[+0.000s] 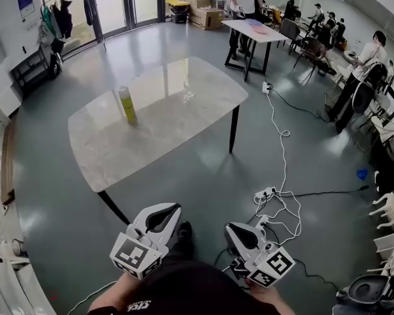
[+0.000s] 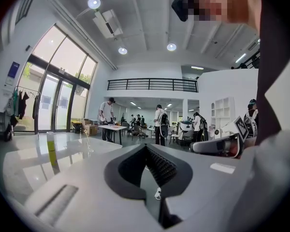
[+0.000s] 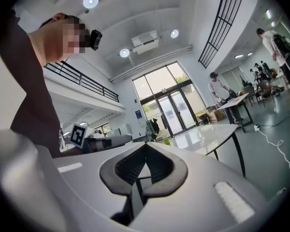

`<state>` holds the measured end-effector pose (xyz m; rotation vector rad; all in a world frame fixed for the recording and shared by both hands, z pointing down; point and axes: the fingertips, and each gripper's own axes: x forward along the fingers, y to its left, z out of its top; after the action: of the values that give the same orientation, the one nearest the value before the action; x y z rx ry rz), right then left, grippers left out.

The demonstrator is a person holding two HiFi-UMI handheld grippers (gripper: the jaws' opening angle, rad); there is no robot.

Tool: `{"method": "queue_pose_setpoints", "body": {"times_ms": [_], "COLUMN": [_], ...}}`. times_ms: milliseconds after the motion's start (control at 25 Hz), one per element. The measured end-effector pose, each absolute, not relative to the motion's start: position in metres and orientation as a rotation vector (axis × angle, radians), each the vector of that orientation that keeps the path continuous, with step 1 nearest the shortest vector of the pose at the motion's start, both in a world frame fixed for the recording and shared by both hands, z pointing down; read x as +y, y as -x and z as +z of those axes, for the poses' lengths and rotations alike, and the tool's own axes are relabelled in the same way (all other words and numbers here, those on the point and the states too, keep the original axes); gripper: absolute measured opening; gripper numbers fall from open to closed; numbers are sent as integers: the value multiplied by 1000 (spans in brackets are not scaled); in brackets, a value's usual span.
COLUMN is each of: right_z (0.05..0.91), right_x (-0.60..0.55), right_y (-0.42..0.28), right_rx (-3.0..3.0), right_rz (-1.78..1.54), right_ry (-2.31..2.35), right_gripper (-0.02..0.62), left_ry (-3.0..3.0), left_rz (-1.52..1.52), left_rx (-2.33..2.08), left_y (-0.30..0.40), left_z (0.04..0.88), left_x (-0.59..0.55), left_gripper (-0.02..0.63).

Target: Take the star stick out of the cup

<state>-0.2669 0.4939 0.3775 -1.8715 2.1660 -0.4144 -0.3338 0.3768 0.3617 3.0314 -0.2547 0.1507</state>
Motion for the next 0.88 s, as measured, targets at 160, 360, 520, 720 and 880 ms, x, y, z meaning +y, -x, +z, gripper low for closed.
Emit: {"method": "queue_pose_setpoints", "body": {"times_ms": [160, 360, 520, 720, 880], "right_z": [386, 384, 379, 372, 379], "right_x": [459, 399, 341, 289, 266], "right_y": [227, 187, 170, 147, 123], "right_rx": [2164, 2221, 2241, 2277, 2278], "right_rz": [-486, -516, -528, -507, -518], "right_ry": [1889, 1863, 1831, 1817, 1812], "right_gripper": [12, 12, 12, 12, 12], "left_ry": [-3009, -3017, -2992, -3011, -3007], "left_rz": [146, 70, 76, 114, 109], "left_rx": [-250, -222, -224, -242, -260], "left_y": [286, 234, 219, 202, 187], "left_z": [359, 350, 356, 356, 361], "left_x": [338, 286, 239, 190, 167], "left_gripper": [2, 2, 2, 2, 2]}}
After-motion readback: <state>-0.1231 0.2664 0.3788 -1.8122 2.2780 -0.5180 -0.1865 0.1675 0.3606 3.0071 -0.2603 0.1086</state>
